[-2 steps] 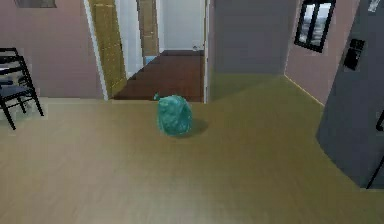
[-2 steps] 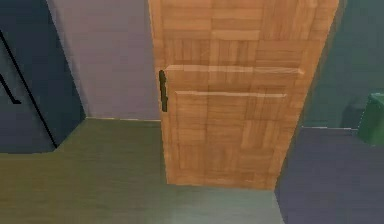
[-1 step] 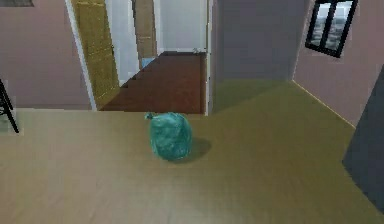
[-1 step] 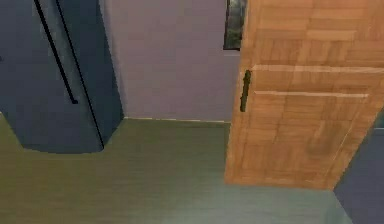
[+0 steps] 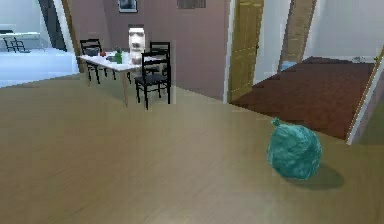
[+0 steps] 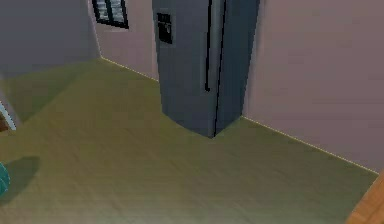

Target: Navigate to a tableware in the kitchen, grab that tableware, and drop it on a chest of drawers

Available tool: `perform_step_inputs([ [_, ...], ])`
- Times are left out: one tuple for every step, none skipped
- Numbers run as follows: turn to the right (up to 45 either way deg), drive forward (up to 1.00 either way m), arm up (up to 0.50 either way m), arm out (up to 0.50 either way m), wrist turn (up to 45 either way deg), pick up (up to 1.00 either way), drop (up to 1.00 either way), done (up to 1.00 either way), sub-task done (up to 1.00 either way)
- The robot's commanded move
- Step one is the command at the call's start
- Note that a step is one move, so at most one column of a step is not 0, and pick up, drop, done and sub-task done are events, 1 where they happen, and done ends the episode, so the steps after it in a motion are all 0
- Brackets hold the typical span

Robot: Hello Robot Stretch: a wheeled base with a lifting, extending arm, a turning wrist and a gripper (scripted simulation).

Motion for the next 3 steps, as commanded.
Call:
perform_step_inputs([
  [0.0, 0.45, 0.0, 0.0, 0.0, 0.0, 0.0, 0.0, 0.0],
  [-27.0, 0.0, 0.0, 0.0, 0.0, 0.0, 0.0, 0.0, 0.0],
  [0.0, 1.0, 0.0, 0.0, 0.0, 0.0, 0.0, 0.0, 0.0],
])
